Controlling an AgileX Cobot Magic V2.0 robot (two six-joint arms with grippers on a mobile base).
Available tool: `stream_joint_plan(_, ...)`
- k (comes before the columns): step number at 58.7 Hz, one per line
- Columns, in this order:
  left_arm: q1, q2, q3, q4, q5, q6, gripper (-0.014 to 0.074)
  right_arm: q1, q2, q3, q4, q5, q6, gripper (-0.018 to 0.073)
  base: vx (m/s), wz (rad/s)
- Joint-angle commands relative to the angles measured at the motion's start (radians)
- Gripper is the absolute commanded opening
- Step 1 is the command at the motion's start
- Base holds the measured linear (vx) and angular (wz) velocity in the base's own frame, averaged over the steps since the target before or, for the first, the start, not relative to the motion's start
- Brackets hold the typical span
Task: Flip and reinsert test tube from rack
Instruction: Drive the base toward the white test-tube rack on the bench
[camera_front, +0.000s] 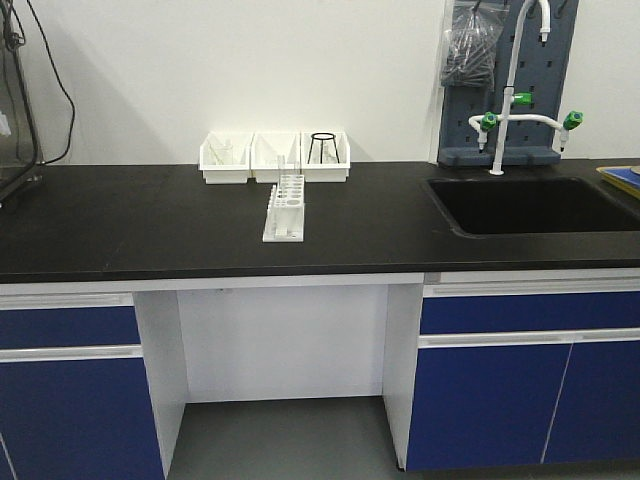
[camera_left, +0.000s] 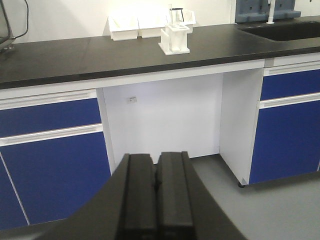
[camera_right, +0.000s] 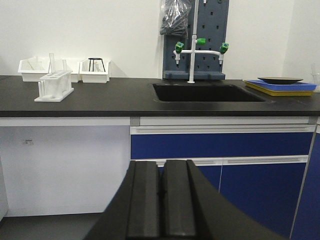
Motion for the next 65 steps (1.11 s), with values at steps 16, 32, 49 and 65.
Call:
stream_joint_plan(16,0.000,-0.008,-0.004,-0.005,-0.082,-0.010,-0.0007,-0.007,-0.014,0.003,0.000,-0.076,-0.005,-0.0011,0.00,0.00)
stream_joint_plan(32,0.000,-0.008,-0.004,-0.005,-0.082,-0.010,-0.0007,-0.007,-0.014,0.003,0.000,-0.077,-0.005,-0.0011,0.00,0.01)
stream_joint_plan(49,0.000,-0.008,-0.004,-0.005,-0.082,-0.010,-0.0007,-0.007,-0.014,0.003,0.000,-0.077,-0.005,-0.0011,0.02,0.02)
stream_joint_plan(65,0.000,-0.008,-0.004,-0.005,-0.082,-0.010,-0.0007,-0.007,-0.014,0.003,0.000,-0.077,-0.005,-0.0011,0.15,0.05)
